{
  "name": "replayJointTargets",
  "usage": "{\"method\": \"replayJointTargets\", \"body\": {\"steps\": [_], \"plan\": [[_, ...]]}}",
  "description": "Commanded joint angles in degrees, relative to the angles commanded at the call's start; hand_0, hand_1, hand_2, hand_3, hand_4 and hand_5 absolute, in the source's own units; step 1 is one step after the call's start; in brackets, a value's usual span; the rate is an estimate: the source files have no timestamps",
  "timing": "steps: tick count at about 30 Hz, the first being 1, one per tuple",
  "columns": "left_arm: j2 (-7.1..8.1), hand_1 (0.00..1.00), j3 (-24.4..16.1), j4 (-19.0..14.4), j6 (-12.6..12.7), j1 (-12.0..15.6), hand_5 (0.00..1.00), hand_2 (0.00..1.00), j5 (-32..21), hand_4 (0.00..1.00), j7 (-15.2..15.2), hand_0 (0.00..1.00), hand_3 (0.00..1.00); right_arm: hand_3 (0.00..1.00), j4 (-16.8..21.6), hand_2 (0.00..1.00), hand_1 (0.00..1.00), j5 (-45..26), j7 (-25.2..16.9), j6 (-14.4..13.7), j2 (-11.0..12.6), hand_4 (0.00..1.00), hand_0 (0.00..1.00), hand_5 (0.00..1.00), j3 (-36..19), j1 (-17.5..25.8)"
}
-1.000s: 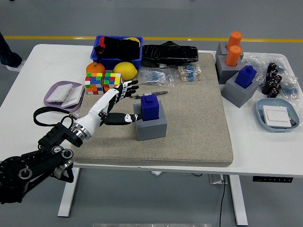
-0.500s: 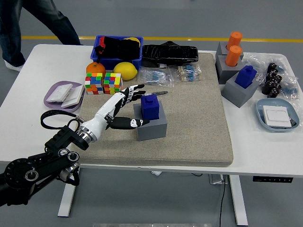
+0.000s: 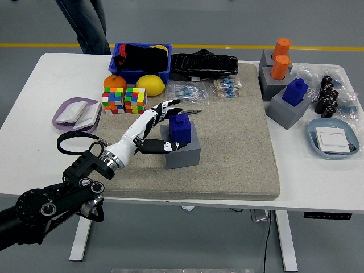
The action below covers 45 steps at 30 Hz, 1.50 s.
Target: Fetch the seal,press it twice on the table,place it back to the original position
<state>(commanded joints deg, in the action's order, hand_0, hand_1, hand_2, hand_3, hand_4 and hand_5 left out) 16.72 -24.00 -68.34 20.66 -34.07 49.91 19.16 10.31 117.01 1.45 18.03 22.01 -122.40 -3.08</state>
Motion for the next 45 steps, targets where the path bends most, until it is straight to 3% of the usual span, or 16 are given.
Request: {"method": "replayJointTargets", "body": {"steps": [13, 34, 45], "plan": [[-1.12, 0.823, 0.85, 1.61, 1.82, -0.81, 0.002, 0.802, 0.43, 0.844, -0.18, 0.824, 0.921, 0.779, 0.00, 0.786, 0.792, -0.15, -0.02, 0.02, 0.08, 0.913, 0.893, 0.634, 0.12, -0.13], [-1.57, 0.786, 1.98, 2.81, 1.89, -0.90, 0.002, 0.781, 0.01, 0.828, -0.41, 0.816, 0.918, 0.779, 0.00, 0.786, 0.792, -0.13, -0.01, 0.05, 0.03, 0.913, 0.892, 0.636, 0.08, -0.17], [-1.94, 0.749, 2.07, 2.98, 2.02, -0.92, 0.002, 0.712, -0.53, 0.804, -0.27, 0.812, 0.911, 0.779, 0.00, 0.786, 0.792, -0.17, 0.09, -0.08, -0.05, 0.912, 0.892, 0.634, 0.17, -0.12]]}}
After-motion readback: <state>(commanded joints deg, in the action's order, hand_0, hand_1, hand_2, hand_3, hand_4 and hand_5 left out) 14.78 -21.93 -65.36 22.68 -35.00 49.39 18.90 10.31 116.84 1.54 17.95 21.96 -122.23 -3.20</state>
